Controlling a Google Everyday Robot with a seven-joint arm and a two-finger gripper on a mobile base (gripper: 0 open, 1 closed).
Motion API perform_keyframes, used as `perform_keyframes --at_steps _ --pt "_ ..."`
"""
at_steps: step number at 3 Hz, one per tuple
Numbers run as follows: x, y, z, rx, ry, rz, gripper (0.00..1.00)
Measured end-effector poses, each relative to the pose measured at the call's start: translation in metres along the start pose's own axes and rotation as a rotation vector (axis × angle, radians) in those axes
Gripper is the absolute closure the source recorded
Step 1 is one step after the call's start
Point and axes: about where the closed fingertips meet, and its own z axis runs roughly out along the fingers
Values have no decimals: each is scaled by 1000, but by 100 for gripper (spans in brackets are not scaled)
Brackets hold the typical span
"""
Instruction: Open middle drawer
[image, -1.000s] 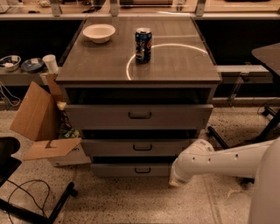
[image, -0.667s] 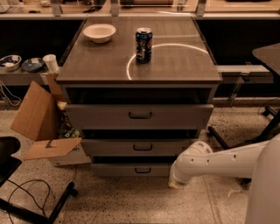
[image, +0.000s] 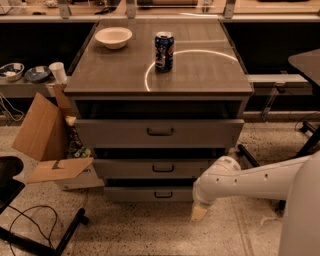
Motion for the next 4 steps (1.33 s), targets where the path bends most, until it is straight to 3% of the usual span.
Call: perform_keyframes --at_steps 1,2,3,4 --pt "-18 -33 2 55 17 -64 1" --pt "-38 -67 25 72 35 -109 0" --pt "-50 -88 45 78 26 -106 0" --pt "-50 -88 45 78 26 -106 0"
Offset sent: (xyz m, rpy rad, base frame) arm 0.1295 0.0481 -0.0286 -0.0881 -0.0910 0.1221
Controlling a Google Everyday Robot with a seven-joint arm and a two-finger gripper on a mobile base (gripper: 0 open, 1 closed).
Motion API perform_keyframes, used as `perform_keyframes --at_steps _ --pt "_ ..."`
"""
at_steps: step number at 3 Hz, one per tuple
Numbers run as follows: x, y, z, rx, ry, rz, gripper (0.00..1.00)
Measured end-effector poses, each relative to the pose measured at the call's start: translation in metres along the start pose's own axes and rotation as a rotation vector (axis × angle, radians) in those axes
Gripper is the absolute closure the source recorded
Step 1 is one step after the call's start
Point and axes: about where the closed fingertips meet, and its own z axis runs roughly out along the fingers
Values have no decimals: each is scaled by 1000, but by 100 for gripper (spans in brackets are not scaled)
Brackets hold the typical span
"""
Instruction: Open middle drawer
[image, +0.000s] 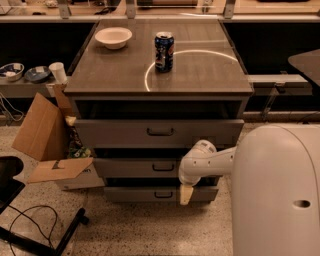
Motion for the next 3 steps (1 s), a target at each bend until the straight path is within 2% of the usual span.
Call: perform_keyframes --at_steps 1,2,3 --pt "2 -3 -3 24 -16 17 0" --pt "1 -28 -21 94 -35 14 0" --pt "1 -29 -21 95 -35 13 0"
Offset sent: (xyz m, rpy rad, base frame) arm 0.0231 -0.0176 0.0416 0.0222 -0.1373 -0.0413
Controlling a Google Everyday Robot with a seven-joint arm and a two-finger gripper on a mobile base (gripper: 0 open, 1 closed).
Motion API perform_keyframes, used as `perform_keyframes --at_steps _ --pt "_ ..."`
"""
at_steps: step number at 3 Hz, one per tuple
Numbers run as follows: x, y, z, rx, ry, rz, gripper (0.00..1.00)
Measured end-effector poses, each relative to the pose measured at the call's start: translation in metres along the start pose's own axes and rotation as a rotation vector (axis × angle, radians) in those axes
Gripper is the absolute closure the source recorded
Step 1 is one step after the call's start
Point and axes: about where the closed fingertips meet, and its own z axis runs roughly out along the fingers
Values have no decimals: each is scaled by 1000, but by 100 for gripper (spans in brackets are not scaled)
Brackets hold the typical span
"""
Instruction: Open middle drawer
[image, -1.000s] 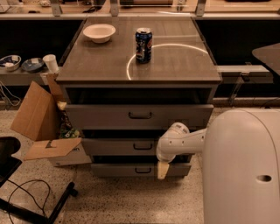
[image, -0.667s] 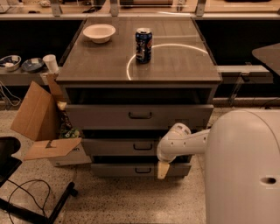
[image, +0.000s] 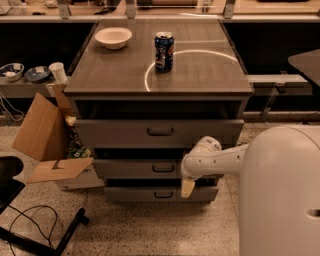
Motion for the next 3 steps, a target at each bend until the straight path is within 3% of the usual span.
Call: perform_keyframes --at_steps 1,2,3 --pt "-1 11 11 -35 11 -5 0" --pt "-3 24 24 -75 24 -8 14" --pt "-3 25 25 -77 25 -8 38"
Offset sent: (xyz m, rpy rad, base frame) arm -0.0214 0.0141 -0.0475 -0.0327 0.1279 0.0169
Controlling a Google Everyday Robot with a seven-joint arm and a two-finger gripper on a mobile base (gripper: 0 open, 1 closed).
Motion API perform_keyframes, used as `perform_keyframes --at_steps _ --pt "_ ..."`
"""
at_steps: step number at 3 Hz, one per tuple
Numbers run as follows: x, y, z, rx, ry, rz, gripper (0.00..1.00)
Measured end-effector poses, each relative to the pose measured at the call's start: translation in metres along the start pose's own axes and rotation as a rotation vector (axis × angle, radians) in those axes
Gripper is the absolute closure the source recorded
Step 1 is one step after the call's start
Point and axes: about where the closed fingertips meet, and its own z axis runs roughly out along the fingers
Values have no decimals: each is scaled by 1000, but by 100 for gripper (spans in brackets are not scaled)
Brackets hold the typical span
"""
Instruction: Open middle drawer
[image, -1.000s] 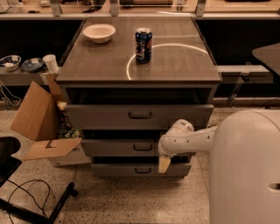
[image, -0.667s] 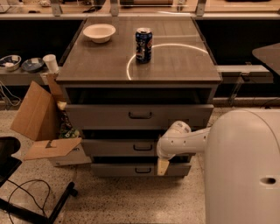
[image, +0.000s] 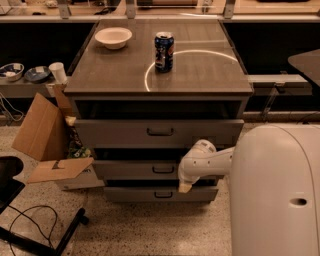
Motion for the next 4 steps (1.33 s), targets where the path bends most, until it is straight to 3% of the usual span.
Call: perform_keyframes --at_steps 2,3,4 --pt "0 -2 -14 1 4 2 84" --pt "-1 -5 -25 1 4 2 100" --pt "-1 -5 -26 1 4 2 100"
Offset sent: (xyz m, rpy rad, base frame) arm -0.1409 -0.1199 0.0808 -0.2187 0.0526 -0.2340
